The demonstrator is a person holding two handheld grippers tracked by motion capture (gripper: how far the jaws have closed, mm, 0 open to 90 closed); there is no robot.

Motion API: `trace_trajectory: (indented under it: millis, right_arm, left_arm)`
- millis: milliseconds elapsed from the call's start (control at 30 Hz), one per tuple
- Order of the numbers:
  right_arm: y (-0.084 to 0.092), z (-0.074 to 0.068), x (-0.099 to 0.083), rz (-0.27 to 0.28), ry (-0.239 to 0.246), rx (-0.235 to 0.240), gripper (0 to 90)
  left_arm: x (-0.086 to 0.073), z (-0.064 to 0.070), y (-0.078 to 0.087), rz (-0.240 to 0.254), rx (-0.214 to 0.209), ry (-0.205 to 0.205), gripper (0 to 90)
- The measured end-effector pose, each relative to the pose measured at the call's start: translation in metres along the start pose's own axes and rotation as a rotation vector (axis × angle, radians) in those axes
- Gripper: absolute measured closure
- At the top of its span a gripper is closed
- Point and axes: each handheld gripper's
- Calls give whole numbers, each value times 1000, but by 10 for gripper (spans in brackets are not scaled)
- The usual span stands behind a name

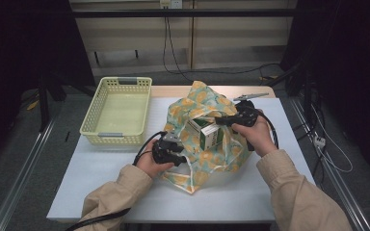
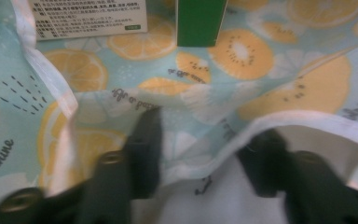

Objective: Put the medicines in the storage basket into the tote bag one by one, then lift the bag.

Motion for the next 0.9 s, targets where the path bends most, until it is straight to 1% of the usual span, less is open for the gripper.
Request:
trace_trajectory:
  millis: [33, 100, 133, 167, 200, 267, 333, 367, 433, 500, 633, 700, 733, 800, 867, 900]
  right_arm:
    - [1, 0, 0, 0, -2, 1, 892]
    - [2, 1, 0, 5, -4, 2, 892]
    - [3, 1, 0, 6, -4, 1, 892]
    - [3, 1, 0, 8, -4, 2, 892]
    - [4, 1, -1, 10, -5, 3, 892]
    - [3, 1, -2, 11, -5, 4, 892]
    - [3, 0, -3, 10, -6, 6, 893]
    - [3, 0, -3, 10, -8, 7, 893]
    - [4, 0, -3, 11, -7, 8, 893]
    - [5, -1, -2, 13, -8, 10, 894]
    - [8, 0, 0, 22, -10, 15, 894]
    - [11, -1, 2, 24, -10, 14, 895]
    - [12, -2, 3, 28, -7, 15, 896]
    - [17, -3, 7, 34, -4, 17, 896]
    - [23, -5, 13, 44, 3, 16, 897]
    - [27, -6, 17, 53, 4, 16, 897]
  left_arm:
    - [0, -2, 1, -4, -8, -2, 669]
    - [1, -3, 3, -22, 4, 17, 722]
    - [1, -3, 4, -20, 2, 29, 757]
    - [2, -4, 6, -21, -6, 33, 800]
    - [3, -4, 8, -29, -8, 35, 825]
    - [5, -4, 11, -26, -8, 49, 892]
    - [9, -4, 15, -23, -10, 61, 900]
    - [11, -4, 18, -22, -14, 62, 900]
    - [15, -4, 25, -10, -27, 78, 900]
    - [21, -5, 34, -2, -31, 86, 900]
    - [34, -5, 54, 34, -32, 98, 900]
    - [43, -4, 64, 37, -19, 84, 900]
    - [48, -4, 70, 47, -20, 83, 900]
    - [61, -3, 84, 68, -4, 74, 900]
    - [76, -3, 98, 100, -5, 75, 900]
    - [84, -3, 105, 106, 11, 66, 900]
Point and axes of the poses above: each handheld gripper's, and its own axes: y roughly backward along the jaws, x roughly out of its top, z roughly to its right, and after that the axes turned 6 degrees about -z, right-handed
